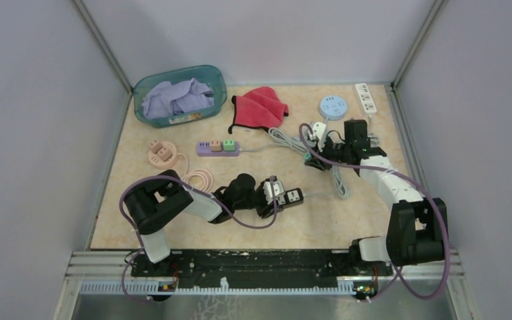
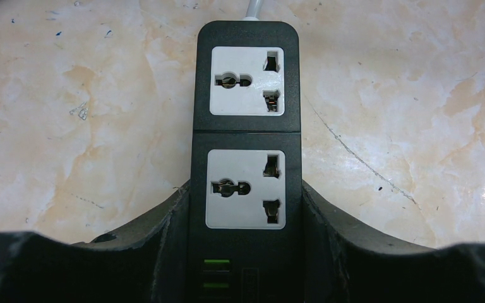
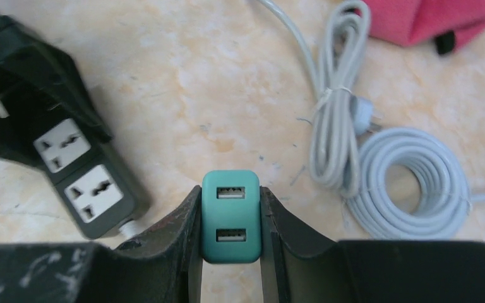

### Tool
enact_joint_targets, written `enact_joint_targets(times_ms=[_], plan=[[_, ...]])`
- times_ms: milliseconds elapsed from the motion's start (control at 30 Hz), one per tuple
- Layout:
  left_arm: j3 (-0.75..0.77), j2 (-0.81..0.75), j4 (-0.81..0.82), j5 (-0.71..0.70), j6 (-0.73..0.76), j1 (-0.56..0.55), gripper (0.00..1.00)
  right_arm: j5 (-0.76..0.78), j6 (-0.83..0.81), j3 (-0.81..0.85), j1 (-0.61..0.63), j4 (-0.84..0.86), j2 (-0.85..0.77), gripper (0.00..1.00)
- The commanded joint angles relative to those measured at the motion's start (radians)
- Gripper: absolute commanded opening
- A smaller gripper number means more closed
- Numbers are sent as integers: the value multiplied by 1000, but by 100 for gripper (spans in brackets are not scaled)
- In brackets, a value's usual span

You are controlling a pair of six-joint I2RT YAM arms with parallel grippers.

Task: Pull the plug off the socket
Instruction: Place the plug at the center of the board.

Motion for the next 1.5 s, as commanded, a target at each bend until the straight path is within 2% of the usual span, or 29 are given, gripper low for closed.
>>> enact_joint_targets(times_ms=[0, 133, 233, 400, 633, 700, 867, 967, 1133, 1267, 1367, 1467], plan=[[-10, 9, -20, -5, -7, -2, 0, 270, 311, -60, -47, 309, -32, 0], [-11, 11, -21, -6, -7, -2, 0, 517, 559, -104, -92, 499, -15, 0], [-10, 11, -20, -7, -8, -2, 0, 671, 662, -104, -98, 560, 10, 1], [-13, 10, -18, -7, -7, -2, 0, 839, 716, -70, -100, 544, 80, 6], [-19, 7, -10, -10, -10, -2, 0, 951, 743, -39, -123, 527, 131, 14], [-19, 8, -10, -11, -9, -2, 0, 962, 749, -41, -133, 529, 131, 22], [-19, 8, -10, -10, -9, -3, 0, 966, 764, -45, -159, 533, 137, 54], [-22, 6, -7, -11, -9, -2, 0, 948, 771, -37, -167, 519, 137, 62], [-34, -5, 6, -13, -11, -2, 0, 900, 772, -38, -171, 514, 105, 65], [-34, -12, 7, -12, -14, -3, 1, 724, 707, -45, -174, 490, 40, 65], [-25, -13, -2, -3, -14, -3, 1, 388, 572, -38, -183, 402, -25, 65], [-20, -14, -7, 6, -16, -3, 2, -48, 371, -41, -187, 289, -72, 64]])
